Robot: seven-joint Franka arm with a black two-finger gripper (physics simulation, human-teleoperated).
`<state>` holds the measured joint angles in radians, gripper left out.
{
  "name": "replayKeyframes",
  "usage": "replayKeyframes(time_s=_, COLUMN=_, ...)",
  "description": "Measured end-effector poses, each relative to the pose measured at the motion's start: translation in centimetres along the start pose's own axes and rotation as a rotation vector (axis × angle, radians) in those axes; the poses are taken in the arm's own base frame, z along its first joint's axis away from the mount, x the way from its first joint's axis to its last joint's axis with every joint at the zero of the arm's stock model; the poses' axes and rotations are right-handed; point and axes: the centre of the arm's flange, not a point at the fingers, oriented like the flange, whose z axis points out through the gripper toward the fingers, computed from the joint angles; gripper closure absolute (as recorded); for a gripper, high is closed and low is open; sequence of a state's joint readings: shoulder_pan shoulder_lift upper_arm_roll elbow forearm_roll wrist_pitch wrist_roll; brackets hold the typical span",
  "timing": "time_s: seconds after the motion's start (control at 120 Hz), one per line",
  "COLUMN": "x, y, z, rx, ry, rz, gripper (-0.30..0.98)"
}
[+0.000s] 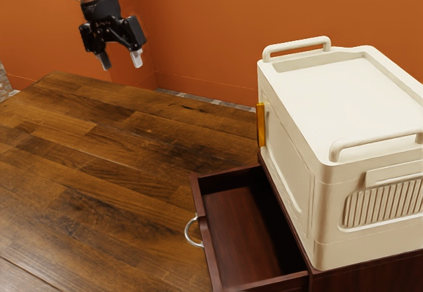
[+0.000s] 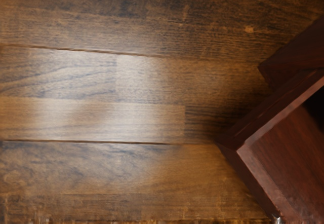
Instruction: Push the drawer handle with one arm to close the drawer
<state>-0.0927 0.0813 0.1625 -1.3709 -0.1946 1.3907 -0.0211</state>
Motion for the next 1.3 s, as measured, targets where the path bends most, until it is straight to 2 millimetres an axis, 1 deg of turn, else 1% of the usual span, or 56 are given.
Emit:
replayKeyframes(time_s=0.092, x=-0.2, y=-1.6, z=2.4, rx=0.03, ry=-0.031, rz=-0.025, gripper=0.0)
replayKeyframes(time_s=0.15, x=-0.5, y=-2.1, z=4.2, rx=0.062, ry=-0.052, rz=-0.024, gripper=0.0)
replayKeyframes(time_s=0.2, x=-1.6, y=-2.5, z=7.3, rx=0.088, ry=-0.094, rz=-0.017, gripper=0.0)
replayKeyframes(time_s=0.217, x=-2.3, y=-2.7, z=8.7, rx=0.099, ry=-0.11, rz=-0.013, gripper=0.0)
replayKeyframes(time_s=0.242, x=-3.9, y=-2.9, z=11.1, rx=0.112, ry=-0.134, rz=-0.002, gripper=0.0)
replayKeyframes(time_s=0.267, x=-5.4, y=-2.1, z=13.3, rx=0.125, ry=-0.148, rz=0.028, gripper=0.0)
replayKeyframes(time_s=0.292, x=-6.7, y=-0.1, z=15.2, rx=0.143, ry=-0.155, rz=0.086, gripper=0.01)
replayKeyframes(time_s=0.317, x=-8.0, y=2.1, z=16.7, rx=0.16, ry=-0.154, rz=0.154, gripper=0.02)
replayKeyframes(time_s=0.342, x=-9.8, y=3.3, z=18.1, rx=0.17, ry=-0.151, rz=0.206, gripper=0.03)
replayKeyframes(time_s=0.375, x=-12.7, y=3.6, z=20.4, rx=0.183, ry=-0.149, rz=0.257, gripper=0.05)
replayKeyframes(time_s=0.417, x=-15.4, y=3.6, z=22.7, rx=0.195, ry=-0.138, rz=0.306, gripper=0.09)
replayKeyframes(time_s=0.45, x=-17.2, y=3.6, z=23.7, rx=0.207, ry=-0.115, rz=0.344, gripper=0.12)
replayKeyframes(time_s=0.475, x=-18.4, y=4.0, z=24.1, rx=0.225, ry=-0.093, rz=0.38, gripper=0.15)
replayKeyframes(time_s=0.5, x=-19.0, y=4.4, z=24.6, rx=0.241, ry=-0.073, rz=0.41, gripper=0.18)
replayKeyframes(time_s=0.533, x=-19.1, y=4.9, z=25.5, rx=0.258, ry=-0.056, rz=0.442, gripper=0.23)
replayKeyframes(time_s=0.575, x=-18.5, y=5.4, z=27.0, rx=0.274, ry=-0.048, rz=0.47, gripper=0.29)
replayKeyframes(time_s=0.625, x=-17.8, y=6.1, z=28.3, rx=0.282, ry=-0.029, rz=0.5, gripper=0.36)
replayKeyframes(time_s=0.683, x=-17.4, y=7.3, z=29.0, rx=0.285, ry=0.003, rz=0.543, gripper=0.43)
replayKeyframes(time_s=0.733, x=-17.7, y=8.6, z=28.6, rx=0.288, ry=0.042, rz=0.583, gripper=0.47)
replayKeyframes(time_s=0.817, x=-19.7, y=9.4, z=28.0, rx=0.287, ry=0.09, rz=0.63, gripper=0.52)
replayKeyframes(time_s=0.867, x=-20.8, y=10.9, z=28.0, rx=0.284, ry=0.108, rz=0.678, gripper=0.54)
replayKeyframes(time_s=0.933, x=-21.8, y=12.6, z=28.2, rx=0.277, ry=0.12, rz=0.728, gripper=0.56)
replayKeyframes(time_s=1.025, x=-22.5, y=13.7, z=28.4, rx=0.267, ry=0.122, rz=0.748, gripper=0.58)
replayKeyframes(time_s=1.083, x=-22.3, y=14.2, z=28.5, rx=0.259, ry=0.121, rz=0.746, gripper=0.6)
replayKeyframes(time_s=1.2, x=-21.1, y=15.1, z=28.7, rx=0.248, ry=0.12, rz=0.736, gripper=0.65)
replayKeyframes(time_s=1.3, x=-20.3, y=15.6, z=29.3, rx=0.243, ry=0.12, rz=0.731, gripper=0.68)
